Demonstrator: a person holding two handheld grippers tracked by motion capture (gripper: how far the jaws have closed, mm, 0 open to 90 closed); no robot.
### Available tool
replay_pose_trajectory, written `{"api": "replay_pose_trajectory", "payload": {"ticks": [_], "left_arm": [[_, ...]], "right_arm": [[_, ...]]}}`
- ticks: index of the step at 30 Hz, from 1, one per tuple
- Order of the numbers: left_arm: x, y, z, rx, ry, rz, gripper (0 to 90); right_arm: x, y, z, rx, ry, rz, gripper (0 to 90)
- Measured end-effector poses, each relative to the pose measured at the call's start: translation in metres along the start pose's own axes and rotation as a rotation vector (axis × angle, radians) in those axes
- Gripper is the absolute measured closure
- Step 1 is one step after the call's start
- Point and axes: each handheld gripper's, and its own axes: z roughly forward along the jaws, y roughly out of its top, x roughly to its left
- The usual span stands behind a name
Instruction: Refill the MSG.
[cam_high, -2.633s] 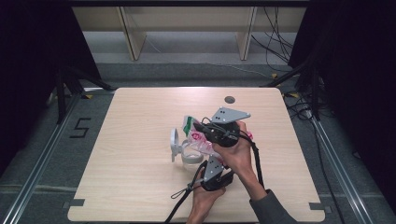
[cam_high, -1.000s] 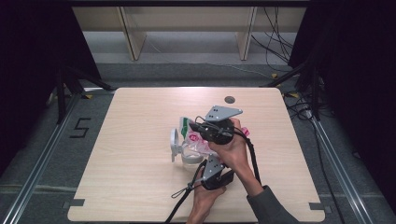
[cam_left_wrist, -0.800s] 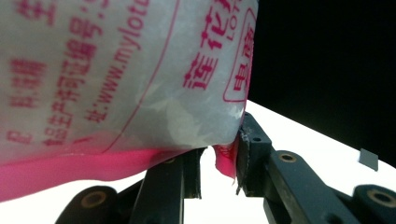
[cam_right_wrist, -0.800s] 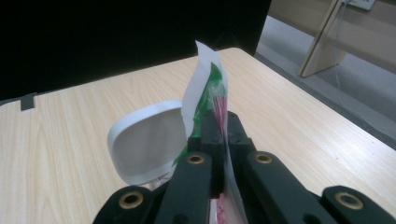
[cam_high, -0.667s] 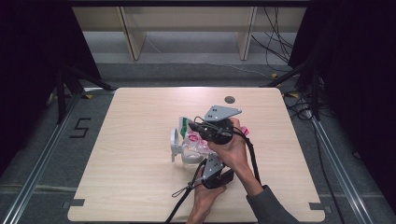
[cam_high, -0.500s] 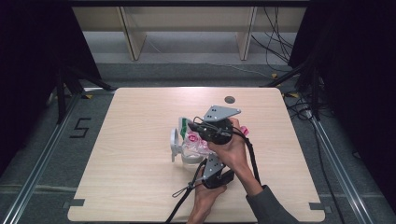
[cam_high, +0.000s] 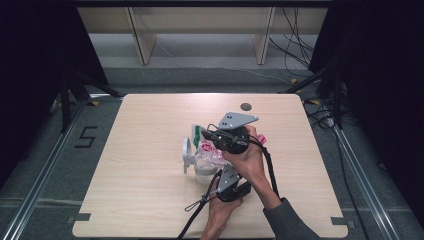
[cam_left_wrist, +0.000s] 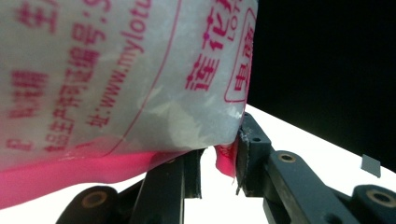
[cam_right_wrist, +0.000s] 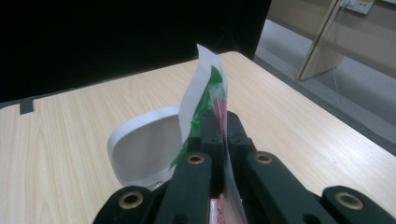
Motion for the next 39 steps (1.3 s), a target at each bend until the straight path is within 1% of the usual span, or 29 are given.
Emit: {"api": "replay_pose_trajectory", "payload": {"ticks": [5,7,8,9,10,11,12,13,14,15,16,17,19,20,22,23,24,25,26,27,29,30,31,32,33,34,36,37,39], "left_arm": [[0.0001,-0.0003,0.0003,-0.003,-0.004,-0.004,73.9],[0.0003,-0.0002,0.0001,-0.012,-0.011,-0.018,74.0],[-0.0001,0.0005,-0.0003,-0.018,-0.015,-0.019,74.0],[-0.0002,0.0006,0.0,-0.027,-0.024,-0.019,73.9],[0.0002,0.0005,0.0008,-0.033,-0.035,-0.02,73.9],[-0.0003,-0.0001,0.0011,-0.034,-0.032,-0.021,73.9],[-0.001,-0.0002,0.0005,-0.019,-0.017,-0.022,73.9],[-0.0005,-0.0005,0.0011,-0.018,-0.018,-0.021,73.9],[-0.0004,-0.0001,0.0009,-0.016,-0.016,-0.02,73.9],[0.0002,0.0002,0.0011,-0.017,-0.018,-0.018,73.9],[0.0002,0.0002,0.0011,-0.017,-0.018,-0.018,73.9],[0.0012,0.0004,0.0041,-0.032,-0.032,-0.021,73.9],[0.0014,0.0007,0.0045,-0.032,-0.032,-0.026,74.1],[0.0007,0.0023,0.003,-0.017,-0.022,-0.019,74.1],[0.0008,0.0027,0.0031,-0.026,-0.026,-0.019,74.1],[0.0012,0.0033,0.0033,-0.03,-0.023,-0.02,74.2],[0.0018,0.0037,0.0047,-0.033,-0.022,-0.026,74.2],[0.0018,0.0035,0.0051,-0.031,-0.024,-0.029,74.1],[0.0018,0.0033,0.0055,-0.03,-0.027,-0.028,74.1],[0.0021,0.0029,0.0059,-0.033,-0.028,-0.029,74.2],[0.0025,0.0027,0.0057,-0.033,-0.026,-0.026,74.3],[0.0028,0.0031,0.0055,-0.032,-0.022,-0.03,74.3],[0.0026,0.0032,0.0052,-0.033,-0.023,-0.029,74.3],[0.0025,0.0032,0.0054,-0.035,-0.025,-0.03,74.2],[0.0025,0.0032,0.0054,-0.035,-0.025,-0.03,74.2],[0.0026,0.003,0.0057,-0.04,-0.028,-0.034,74.3],[0.0025,0.0031,0.0058,-0.04,-0.027,-0.037,74.3],[0.003,0.0027,0.0071,-0.054,-0.031,-0.038,74.3],[0.0036,0.0022,0.0071,-0.058,-0.031,-0.031,74.4]], "right_arm": [[0.0008,0.0002,0.0006,0.008,0.0,0.002,90.0],[0.0022,0.0009,-0.0004,0.01,-0.001,0.009,90.0],[0.0016,0.0016,-0.0007,0.009,0.001,-0.01,90.0],[0.0051,0.0023,-0.001,0.027,0.013,0.019,90.0],[0.0041,0.003,0.0001,0.019,-0.001,-0.01,90.0],[0.0044,0.0027,0.0006,0.015,-0.012,-0.017,90.0],[0.0037,0.0023,0.0013,0.019,-0.013,-0.007,90.0],[0.0033,0.0017,0.0018,0.025,-0.006,0.006,90.0],[0.002,0.0012,0.0016,0.018,-0.012,0.002,90.0],[0.0011,0.0014,0.0009,0.023,-0.004,0.001,90.0],[0.0014,0.0015,0.0019,0.008,-0.005,0.003,90.0],[0.001,0.0016,0.0021,0.006,-0.006,-0.005,90.0],[0.0007,0.0019,0.0016,0.02,0.004,-0.012,90.0],[0.0012,0.0027,0.0016,0.021,0.0,-0.011,90.0],[0.0019,0.0033,0.0011,0.021,-0.002,-0.008,90.0],[0.0027,0.005,0.0008,0.012,0.0,-0.023,90.0],[0.004,0.0049,0.0004,0.017,-0.001,0.0,90.0],[0.0035,0.0045,0.0015,0.019,0.001,0.002,90.0],[0.0028,0.0041,0.0039,0.012,0.002,-0.016,90.0],[0.0035,0.0036,0.0053,0.011,-0.006,-0.018,90.0],[0.0039,0.0039,0.0047,0.025,0.002,-0.016,90.0],[0.004,0.0041,0.0048,0.011,0.001,-0.011,90.0],[0.0031,0.0044,0.0044,0.006,-0.008,-0.02,90.0],[0.0026,0.0045,0.0048,0.005,0.008,-0.022,90.0],[0.0026,0.0045,0.0048,0.005,0.008,-0.022,90.0],[0.0042,0.0046,0.0049,0.008,-0.003,-0.009,90.0],[0.0044,0.0047,0.0049,0.008,0.001,-0.005,90.0],[0.0043,0.0045,0.0051,0.006,0.004,-0.006,90.0],[0.005,0.0047,0.0053,0.007,0.015,-0.002,90.0]]}}
